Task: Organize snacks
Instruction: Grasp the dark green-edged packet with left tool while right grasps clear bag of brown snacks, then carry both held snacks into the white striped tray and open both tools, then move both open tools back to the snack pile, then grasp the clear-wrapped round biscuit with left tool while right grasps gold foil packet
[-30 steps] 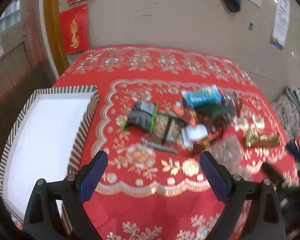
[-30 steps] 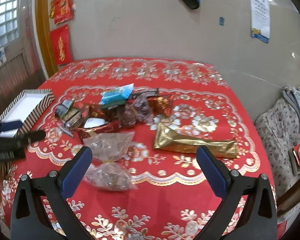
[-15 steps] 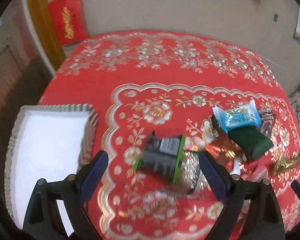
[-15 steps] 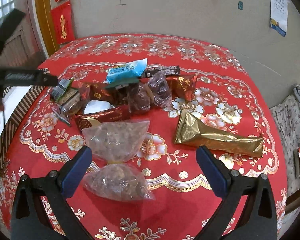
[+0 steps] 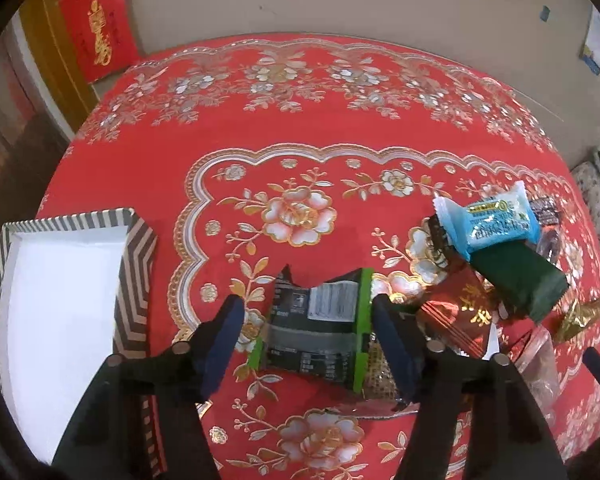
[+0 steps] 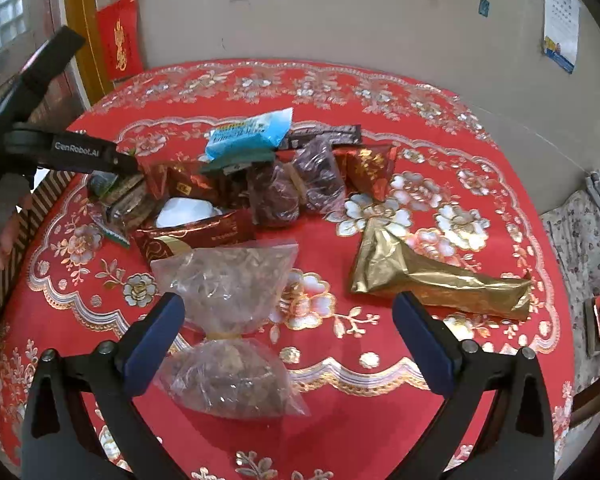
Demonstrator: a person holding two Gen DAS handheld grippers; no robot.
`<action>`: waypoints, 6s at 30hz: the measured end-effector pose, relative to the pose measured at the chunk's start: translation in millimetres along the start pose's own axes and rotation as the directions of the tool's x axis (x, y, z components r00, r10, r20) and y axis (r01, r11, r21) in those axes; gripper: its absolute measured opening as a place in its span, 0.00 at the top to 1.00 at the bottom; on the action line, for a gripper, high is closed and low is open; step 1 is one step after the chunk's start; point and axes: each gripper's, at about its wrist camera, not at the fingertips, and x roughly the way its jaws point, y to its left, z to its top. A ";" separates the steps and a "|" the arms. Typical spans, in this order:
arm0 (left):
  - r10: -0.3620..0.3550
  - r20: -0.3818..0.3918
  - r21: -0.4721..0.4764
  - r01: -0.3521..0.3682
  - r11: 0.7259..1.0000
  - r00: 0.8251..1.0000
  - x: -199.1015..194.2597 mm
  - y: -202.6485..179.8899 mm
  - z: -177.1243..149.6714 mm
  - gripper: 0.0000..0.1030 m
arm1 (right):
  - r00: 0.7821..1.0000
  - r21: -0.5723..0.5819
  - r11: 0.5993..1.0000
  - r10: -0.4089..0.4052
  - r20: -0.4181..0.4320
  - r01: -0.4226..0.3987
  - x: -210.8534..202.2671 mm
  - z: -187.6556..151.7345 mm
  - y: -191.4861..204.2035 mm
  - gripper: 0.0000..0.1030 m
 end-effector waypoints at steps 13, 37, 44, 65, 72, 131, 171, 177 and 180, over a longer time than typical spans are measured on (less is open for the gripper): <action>-0.016 0.023 -0.002 0.016 1.000 1.000 -9.4 8.0 -10.6 0.67 | 0.998 -0.046 0.997 0.053 -0.031 -0.055 20.4 -7.7 10.1 0.45; 0.035 0.205 0.046 -0.045 0.998 0.978 -105.6 -18.1 -62.9 0.69 | 0.987 -0.076 0.992 0.109 0.118 -0.100 -38.8 -2.3 29.3 0.65; 0.090 0.258 0.007 -0.094 0.996 0.962 -150.1 15.6 -82.5 0.69 | 0.974 -0.134 0.980 0.164 0.156 -0.144 -48.7 12.4 64.1 0.65; 0.259 0.193 -0.230 -0.213 0.950 0.947 -147.3 197.4 -74.2 0.69 | 0.941 -0.346 0.906 0.309 0.142 -0.245 -30.3 84.3 232.3 0.65; 0.263 0.139 -0.303 -0.212 0.929 0.955 -105.0 238.7 -56.1 0.69 | 0.947 -0.377 0.891 0.308 0.092 -0.253 5.2 107.1 275.7 0.65; 0.150 0.152 -0.102 -0.136 0.985 0.977 -109.2 -22.7 -76.9 0.22 | 0.979 -0.151 0.986 0.092 0.183 -0.065 -85.4 20.0 -20.3 0.25; 0.088 -0.064 -0.068 -0.093 0.993 0.994 -0.3 -52.1 -28.0 0.22 | 0.987 0.020 0.993 0.110 0.113 -0.113 -57.9 11.4 -99.9 0.25; 0.097 -0.068 -0.084 -0.102 0.991 0.993 6.3 -44.3 -21.6 0.22 | 0.988 0.026 0.993 0.108 0.110 -0.111 -56.4 12.1 -103.7 0.25; 0.095 -0.068 -0.082 -0.100 0.992 0.993 6.1 -42.6 -20.5 0.22 | 0.990 0.000 0.995 0.100 0.099 -0.100 -54.0 15.1 -101.1 0.25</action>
